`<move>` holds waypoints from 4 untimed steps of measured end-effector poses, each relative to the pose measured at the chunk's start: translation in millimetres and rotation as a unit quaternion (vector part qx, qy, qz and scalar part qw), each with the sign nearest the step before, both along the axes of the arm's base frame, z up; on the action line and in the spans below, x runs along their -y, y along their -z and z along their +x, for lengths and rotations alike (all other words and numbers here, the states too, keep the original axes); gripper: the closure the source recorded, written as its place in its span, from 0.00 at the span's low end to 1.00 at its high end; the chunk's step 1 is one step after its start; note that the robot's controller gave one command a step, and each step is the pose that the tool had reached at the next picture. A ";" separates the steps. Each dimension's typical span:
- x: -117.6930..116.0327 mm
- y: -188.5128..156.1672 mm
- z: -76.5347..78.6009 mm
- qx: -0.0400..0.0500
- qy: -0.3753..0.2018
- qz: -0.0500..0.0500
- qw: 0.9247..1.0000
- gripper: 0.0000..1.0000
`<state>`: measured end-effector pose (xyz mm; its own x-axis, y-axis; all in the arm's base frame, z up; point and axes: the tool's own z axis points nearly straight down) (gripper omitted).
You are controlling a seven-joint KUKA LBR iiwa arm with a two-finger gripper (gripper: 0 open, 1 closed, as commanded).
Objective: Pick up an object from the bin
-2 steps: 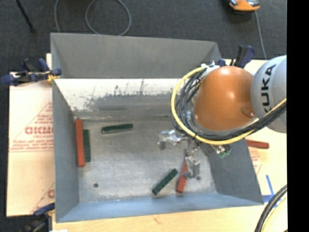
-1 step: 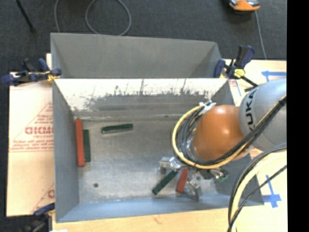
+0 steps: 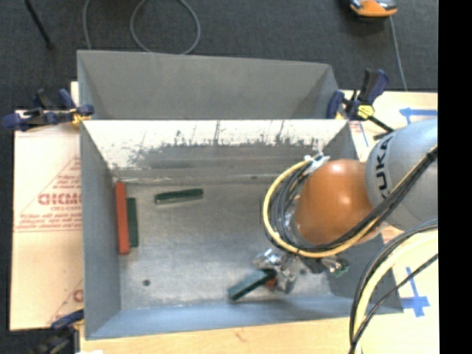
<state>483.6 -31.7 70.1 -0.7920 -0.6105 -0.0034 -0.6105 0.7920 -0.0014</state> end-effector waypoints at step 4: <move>-8.2 0.8 59.2 0.001 -0.010 0.001 1.000 0.00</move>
Offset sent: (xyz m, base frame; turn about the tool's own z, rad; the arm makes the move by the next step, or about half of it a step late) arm 0.0044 0.0208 0.1318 0.0190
